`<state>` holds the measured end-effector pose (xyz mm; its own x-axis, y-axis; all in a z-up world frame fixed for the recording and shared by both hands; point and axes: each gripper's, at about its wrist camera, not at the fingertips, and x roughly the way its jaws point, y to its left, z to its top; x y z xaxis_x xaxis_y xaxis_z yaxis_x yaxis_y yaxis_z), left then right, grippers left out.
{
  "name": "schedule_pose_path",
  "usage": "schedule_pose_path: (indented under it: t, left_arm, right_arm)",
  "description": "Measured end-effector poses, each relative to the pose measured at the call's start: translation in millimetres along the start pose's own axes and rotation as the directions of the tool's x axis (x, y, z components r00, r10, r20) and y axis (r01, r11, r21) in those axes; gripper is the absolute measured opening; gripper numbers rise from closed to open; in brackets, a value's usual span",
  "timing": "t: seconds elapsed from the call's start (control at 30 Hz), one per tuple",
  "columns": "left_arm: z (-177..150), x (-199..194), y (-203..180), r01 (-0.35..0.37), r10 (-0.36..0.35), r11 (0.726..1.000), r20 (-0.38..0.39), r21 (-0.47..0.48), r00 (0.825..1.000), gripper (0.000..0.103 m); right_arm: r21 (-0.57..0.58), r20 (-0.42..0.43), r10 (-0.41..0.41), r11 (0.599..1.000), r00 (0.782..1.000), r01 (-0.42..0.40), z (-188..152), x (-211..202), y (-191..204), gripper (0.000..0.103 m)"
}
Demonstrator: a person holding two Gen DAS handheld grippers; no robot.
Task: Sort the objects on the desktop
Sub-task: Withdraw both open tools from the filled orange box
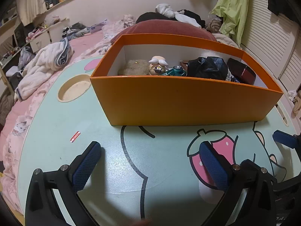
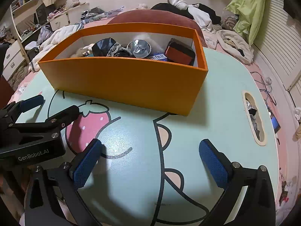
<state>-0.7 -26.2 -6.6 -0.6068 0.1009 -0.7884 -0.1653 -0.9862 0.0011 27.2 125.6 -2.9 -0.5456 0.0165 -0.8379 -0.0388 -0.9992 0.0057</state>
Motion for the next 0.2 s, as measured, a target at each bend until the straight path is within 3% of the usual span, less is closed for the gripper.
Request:
schedule_pose_path:
  t: [0.2]
  left_arm:
    - [1.4,2.4,3.6,0.003,-0.003,1.0,-0.001,-0.001,1.0,0.103]
  right_arm:
    - [0.0,0.0,-0.001,1.0,1.0,0.001,0.0,-0.1,1.1,0.103]
